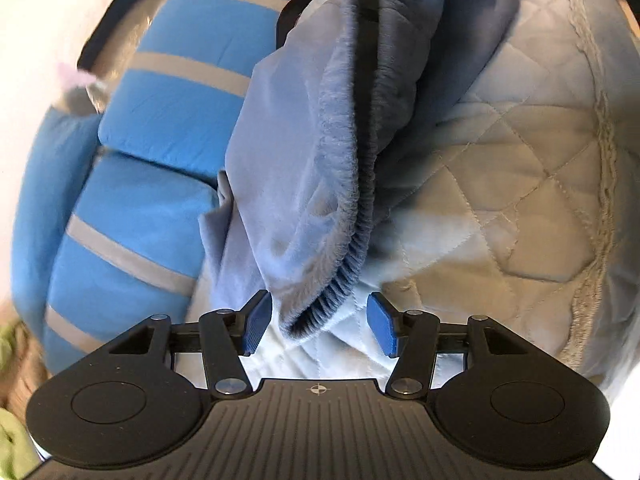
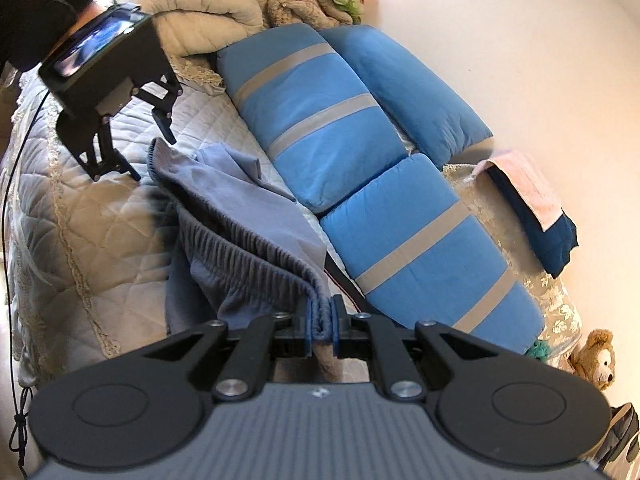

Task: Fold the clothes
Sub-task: 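Lift the sweatpants by the waistband with both grippers, raising them off the bed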

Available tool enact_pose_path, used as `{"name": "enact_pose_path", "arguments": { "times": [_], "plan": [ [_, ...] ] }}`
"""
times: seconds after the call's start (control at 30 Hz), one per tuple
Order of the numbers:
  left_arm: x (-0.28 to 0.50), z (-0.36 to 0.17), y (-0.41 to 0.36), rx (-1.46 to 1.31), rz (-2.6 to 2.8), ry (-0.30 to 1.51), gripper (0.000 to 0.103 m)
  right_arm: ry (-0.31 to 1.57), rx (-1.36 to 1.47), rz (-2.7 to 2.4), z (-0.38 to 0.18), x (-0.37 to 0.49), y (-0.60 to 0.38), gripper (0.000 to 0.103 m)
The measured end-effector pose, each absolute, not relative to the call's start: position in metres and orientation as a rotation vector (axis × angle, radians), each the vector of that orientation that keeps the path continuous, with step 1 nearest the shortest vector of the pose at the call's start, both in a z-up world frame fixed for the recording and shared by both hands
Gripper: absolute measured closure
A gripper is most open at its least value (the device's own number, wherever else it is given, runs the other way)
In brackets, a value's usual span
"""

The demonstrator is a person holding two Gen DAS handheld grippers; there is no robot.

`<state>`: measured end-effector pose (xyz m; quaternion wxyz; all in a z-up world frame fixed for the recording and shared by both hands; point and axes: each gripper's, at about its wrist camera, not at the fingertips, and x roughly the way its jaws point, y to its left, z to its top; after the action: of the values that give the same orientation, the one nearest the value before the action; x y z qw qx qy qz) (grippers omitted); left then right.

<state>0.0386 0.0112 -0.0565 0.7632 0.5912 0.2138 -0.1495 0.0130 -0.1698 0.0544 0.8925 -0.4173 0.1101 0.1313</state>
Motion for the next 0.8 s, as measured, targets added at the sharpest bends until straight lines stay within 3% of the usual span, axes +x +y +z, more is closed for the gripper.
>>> {"name": "enact_pose_path", "arguments": {
  "times": [0.07,0.13,0.5,0.8],
  "plan": [
    [0.039,-0.06,0.009,1.342,-0.313,0.448,0.079,0.235,-0.848,0.264,0.056,0.014,-0.171,0.093],
    [0.041,-0.064,0.008,1.391,-0.276,0.454,0.09,0.244,-0.827,0.259,0.058,0.015,-0.173,0.093],
    [0.044,0.019,-0.021,1.282,-0.164,0.238,0.093,0.322,-0.671,0.19,0.076,0.01,-0.204,0.093],
    [0.077,0.105,-0.125,1.184,-0.19,-0.022,0.093,0.394,-0.437,0.031,0.111,0.007,-0.27,0.093]
  ]
}}
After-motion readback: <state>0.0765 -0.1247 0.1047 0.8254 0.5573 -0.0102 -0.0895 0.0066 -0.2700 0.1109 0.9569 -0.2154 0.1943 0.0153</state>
